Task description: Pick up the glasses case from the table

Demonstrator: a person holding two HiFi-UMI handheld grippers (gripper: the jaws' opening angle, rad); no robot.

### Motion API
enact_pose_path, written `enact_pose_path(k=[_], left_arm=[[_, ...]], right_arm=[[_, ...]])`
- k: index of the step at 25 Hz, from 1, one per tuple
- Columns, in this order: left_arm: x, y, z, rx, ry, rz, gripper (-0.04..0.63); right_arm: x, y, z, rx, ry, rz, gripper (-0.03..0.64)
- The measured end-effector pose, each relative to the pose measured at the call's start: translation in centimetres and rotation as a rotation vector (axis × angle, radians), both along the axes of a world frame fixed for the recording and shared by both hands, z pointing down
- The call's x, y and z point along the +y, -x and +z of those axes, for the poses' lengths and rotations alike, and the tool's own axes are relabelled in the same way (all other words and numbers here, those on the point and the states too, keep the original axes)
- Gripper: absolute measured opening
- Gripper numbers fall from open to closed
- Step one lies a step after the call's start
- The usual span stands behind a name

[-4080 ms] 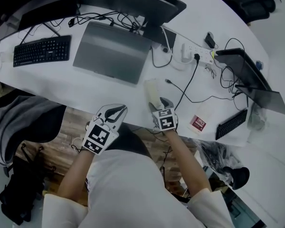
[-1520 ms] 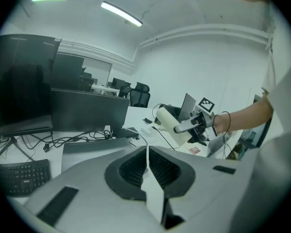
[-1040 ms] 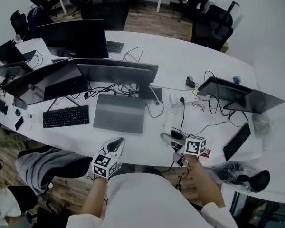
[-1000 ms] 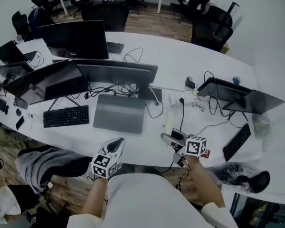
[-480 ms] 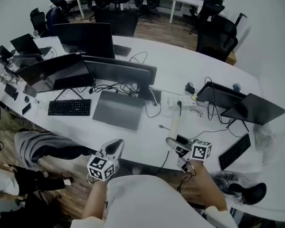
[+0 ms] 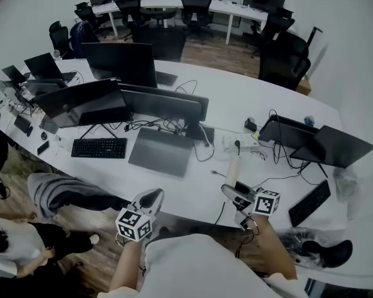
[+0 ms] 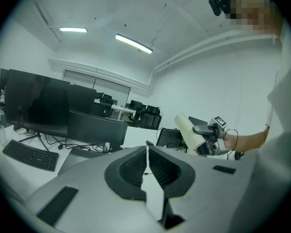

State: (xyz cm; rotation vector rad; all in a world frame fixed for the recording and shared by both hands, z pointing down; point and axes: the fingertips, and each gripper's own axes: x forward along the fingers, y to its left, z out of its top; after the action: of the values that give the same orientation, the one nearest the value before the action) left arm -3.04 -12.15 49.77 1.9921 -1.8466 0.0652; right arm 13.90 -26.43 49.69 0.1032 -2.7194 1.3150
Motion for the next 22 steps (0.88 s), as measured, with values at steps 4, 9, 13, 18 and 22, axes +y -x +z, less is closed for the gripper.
enact_pose_path(k=[4,9,13,18,22], left_arm=[[0.5,0.9,-0.6,-0.005,-0.002,0.016,0.014],[0.8,1.7,-1.2,-0.020,-0.016,0.040,0.014],[1.4,2.5,-1.4,-0.017,-0.020,0.042,0.014],[2.2,3.2,-1.1,-0.008,-0.016,0.046,0.014],[2.7,3.5,-1.2,0.000,-0.019,0.045,0.014]], right_arm=[[0.5,0.2,-1.5,-0.059,0.026,0.038,0.302],[1.0,0.5,-2.1,-0.053,-0.001,0.059,0.302],[1.9,1.2,-2.1,-0.039,-0.015,0.061,0.302],[3.1,2.0,-2.1,-0.038,-0.035,0.059,0.304],[3.8,2.6,-2.5,-0.036,-0.030,0.063,0.304]])
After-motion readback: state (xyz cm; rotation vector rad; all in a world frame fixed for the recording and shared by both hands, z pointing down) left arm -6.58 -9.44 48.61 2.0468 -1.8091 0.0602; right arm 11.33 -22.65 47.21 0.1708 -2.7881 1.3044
